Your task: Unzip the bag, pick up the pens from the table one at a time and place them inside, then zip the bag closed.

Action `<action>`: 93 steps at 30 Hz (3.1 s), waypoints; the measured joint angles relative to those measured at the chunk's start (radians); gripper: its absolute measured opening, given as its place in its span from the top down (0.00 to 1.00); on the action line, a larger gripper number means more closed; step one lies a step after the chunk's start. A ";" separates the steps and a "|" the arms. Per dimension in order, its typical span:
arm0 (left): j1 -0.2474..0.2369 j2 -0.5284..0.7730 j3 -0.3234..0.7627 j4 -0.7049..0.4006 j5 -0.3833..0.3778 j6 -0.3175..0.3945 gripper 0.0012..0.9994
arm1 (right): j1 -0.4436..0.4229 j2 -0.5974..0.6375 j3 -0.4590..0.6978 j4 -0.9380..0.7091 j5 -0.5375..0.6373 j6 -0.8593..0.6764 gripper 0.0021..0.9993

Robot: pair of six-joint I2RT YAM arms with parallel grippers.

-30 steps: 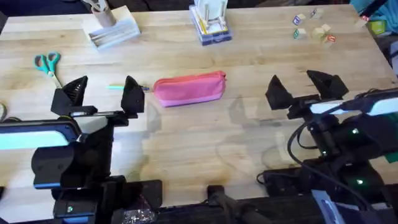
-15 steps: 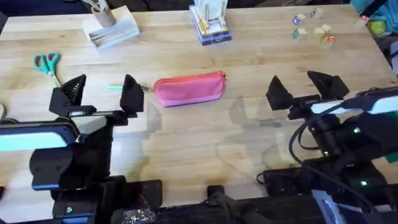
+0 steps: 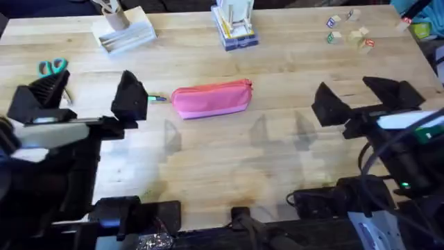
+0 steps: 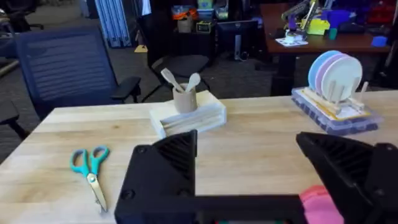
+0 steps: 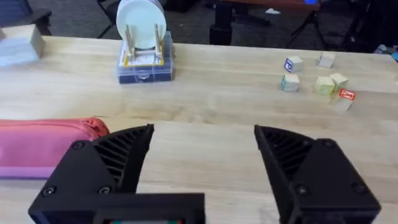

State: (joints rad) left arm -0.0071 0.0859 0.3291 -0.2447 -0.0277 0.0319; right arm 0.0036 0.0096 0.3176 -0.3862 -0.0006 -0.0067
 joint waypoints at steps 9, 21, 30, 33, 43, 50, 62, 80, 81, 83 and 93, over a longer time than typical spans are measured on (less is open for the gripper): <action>0.000 0.257 0.204 -0.006 0.000 0.003 0.01 | 0.000 0.162 0.205 -0.082 0.000 0.000 0.00; 0.000 0.545 0.394 -0.008 0.013 0.003 0.01 | 0.000 0.591 0.555 -0.179 -0.052 0.001 0.00; 0.000 0.562 0.394 -0.046 0.050 0.003 0.01 | 0.000 0.665 0.562 -0.168 -0.089 0.003 0.00; 0.000 0.562 0.394 -0.133 0.110 0.039 0.01 | 0.000 0.665 0.563 -0.170 -0.095 0.003 0.00; 0.000 0.655 0.394 -0.237 0.332 0.288 0.01 | 0.000 0.665 0.563 -0.171 -0.098 0.003 0.00; 0.000 0.809 0.394 -0.253 0.469 0.473 0.01 | 0.000 0.665 0.563 -0.171 -0.098 0.003 0.00; 0.000 0.937 0.394 -0.249 0.530 0.686 0.01 | 0.000 0.665 0.563 -0.171 -0.097 -0.019 0.00; 0.000 1.141 0.394 -0.156 0.670 0.806 0.01 | 0.000 0.665 0.563 -0.156 -0.097 -0.065 0.00; 0.000 1.153 0.394 -0.154 0.680 0.807 0.01 | 0.000 0.665 0.563 -0.152 -0.097 -0.066 0.00; 0.000 1.171 0.394 -0.155 0.692 0.807 0.01 | 0.000 0.665 0.563 -0.145 -0.097 -0.068 0.00; 0.000 1.187 0.394 -0.172 0.714 0.807 0.01 | 0.000 0.665 0.563 -0.136 -0.098 -0.069 0.00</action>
State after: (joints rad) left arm -0.0067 1.2725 0.7231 -0.4166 0.6866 0.8391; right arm 0.0036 0.6743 0.8803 -0.5219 -0.0982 -0.0753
